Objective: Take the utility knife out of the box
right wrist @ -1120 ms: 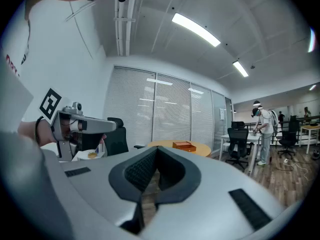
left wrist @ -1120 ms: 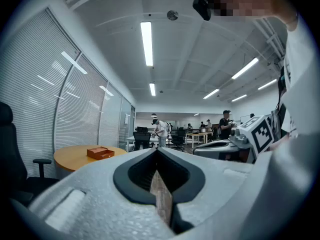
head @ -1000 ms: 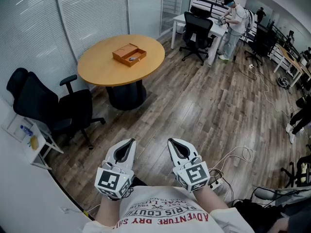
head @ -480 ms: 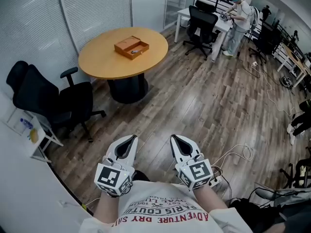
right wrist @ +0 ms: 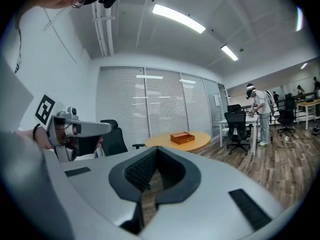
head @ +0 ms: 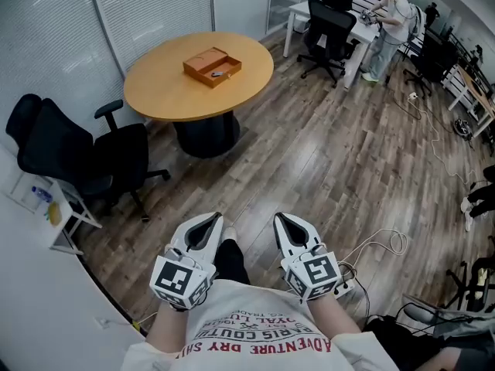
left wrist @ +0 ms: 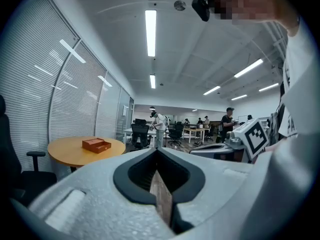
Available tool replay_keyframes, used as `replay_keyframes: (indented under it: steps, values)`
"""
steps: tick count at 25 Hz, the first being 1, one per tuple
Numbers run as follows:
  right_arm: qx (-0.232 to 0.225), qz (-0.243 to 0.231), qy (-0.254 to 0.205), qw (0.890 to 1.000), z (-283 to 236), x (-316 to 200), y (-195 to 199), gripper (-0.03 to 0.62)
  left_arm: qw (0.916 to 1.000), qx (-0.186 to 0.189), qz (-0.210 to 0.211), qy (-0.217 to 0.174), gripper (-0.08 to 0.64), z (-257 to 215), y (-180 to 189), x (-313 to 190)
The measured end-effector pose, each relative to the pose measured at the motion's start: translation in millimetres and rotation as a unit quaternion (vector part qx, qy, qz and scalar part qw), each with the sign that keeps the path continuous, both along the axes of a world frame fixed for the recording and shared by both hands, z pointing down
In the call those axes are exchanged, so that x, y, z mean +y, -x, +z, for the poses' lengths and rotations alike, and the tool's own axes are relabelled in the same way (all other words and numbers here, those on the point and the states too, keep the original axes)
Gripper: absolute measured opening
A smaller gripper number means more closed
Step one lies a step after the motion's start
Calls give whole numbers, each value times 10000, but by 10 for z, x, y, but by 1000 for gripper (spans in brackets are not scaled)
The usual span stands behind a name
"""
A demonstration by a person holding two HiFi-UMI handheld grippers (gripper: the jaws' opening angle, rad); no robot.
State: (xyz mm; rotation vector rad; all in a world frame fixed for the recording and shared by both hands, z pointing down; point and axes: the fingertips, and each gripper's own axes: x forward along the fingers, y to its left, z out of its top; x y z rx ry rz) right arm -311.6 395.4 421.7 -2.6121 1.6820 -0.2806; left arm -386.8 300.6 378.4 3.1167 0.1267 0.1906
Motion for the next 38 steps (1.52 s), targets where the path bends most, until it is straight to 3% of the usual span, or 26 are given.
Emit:
replay_keyframes:
  steps: [9,15,23,30,38]
  values:
    - [-79,315,197,9993,18,-602,-993,8,9994,215,253,95,-6,-164,-1046,-708]
    - [-84,524,243,9983,-121,-1281,-1792,8,9988,194,419,151,-6,-263,-1871,-1452]
    - [-56,602,197,9980,-293,-2101,-2575,8,9978,319,562,128,-6,-495,-2653,-2264]
    - [-263,368,467,9979,-76,-2552,-3227,8,9995,169,110,245,-6,-301,-3156,-2779]
    - [-168,-645,629,9958,188,-3284,-4120,8,9954,48,-930,207,-6,-71,-3801,-3354]
